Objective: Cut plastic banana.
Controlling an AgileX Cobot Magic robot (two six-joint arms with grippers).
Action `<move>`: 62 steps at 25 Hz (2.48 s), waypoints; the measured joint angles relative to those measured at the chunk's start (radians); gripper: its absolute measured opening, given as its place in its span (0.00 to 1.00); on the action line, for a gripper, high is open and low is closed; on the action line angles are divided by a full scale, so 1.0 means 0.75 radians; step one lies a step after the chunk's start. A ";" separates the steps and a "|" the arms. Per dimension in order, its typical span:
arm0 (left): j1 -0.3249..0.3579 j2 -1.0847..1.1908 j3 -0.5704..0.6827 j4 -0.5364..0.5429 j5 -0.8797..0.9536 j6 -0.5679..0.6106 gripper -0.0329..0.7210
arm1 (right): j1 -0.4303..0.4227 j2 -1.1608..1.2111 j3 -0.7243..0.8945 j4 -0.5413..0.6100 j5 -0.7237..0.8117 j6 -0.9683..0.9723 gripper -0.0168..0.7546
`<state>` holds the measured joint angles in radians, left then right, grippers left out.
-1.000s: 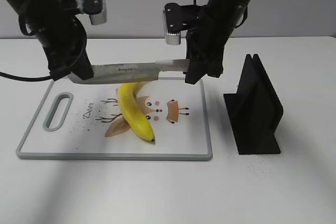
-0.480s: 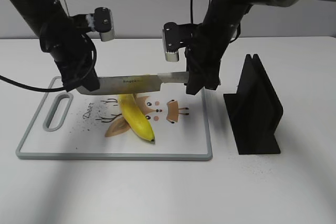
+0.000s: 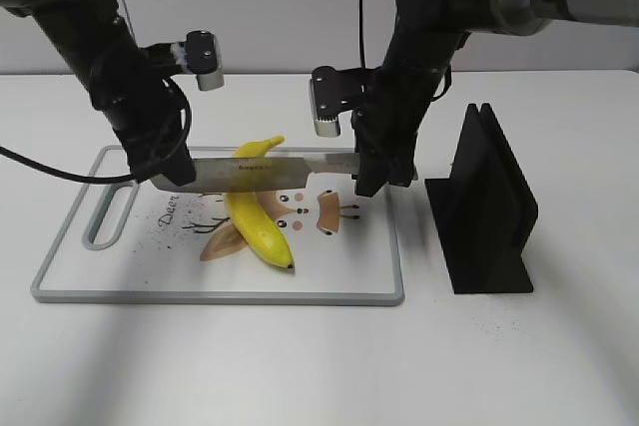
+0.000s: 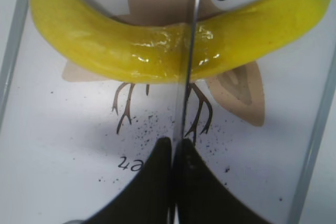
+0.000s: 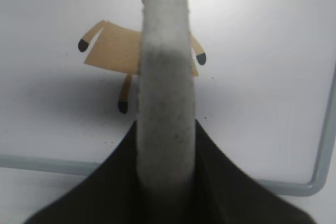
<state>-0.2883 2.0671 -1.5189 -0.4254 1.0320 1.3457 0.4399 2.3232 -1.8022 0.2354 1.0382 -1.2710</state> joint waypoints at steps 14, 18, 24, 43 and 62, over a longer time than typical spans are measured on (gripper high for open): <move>0.002 0.033 -0.004 -0.021 -0.003 0.000 0.03 | 0.000 0.000 -0.003 0.001 -0.006 -0.004 0.26; 0.002 0.036 -0.004 -0.023 -0.003 0.000 0.03 | 0.000 0.000 -0.003 0.001 -0.007 -0.004 0.26; 0.002 0.037 -0.004 -0.023 -0.003 0.000 0.03 | 0.000 0.000 -0.003 0.001 -0.007 -0.004 0.26; -0.003 -0.106 0.014 0.017 -0.013 -0.008 0.04 | 0.001 -0.007 -0.242 -0.039 0.230 0.058 0.26; -0.003 -0.395 0.015 -0.002 -0.145 -0.129 0.81 | -0.002 -0.054 -0.255 -0.137 0.220 0.043 0.26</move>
<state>-0.2903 1.7706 -1.5073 -0.4272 0.9229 1.2490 0.4387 2.2826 -1.9933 0.1329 1.2028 -1.2385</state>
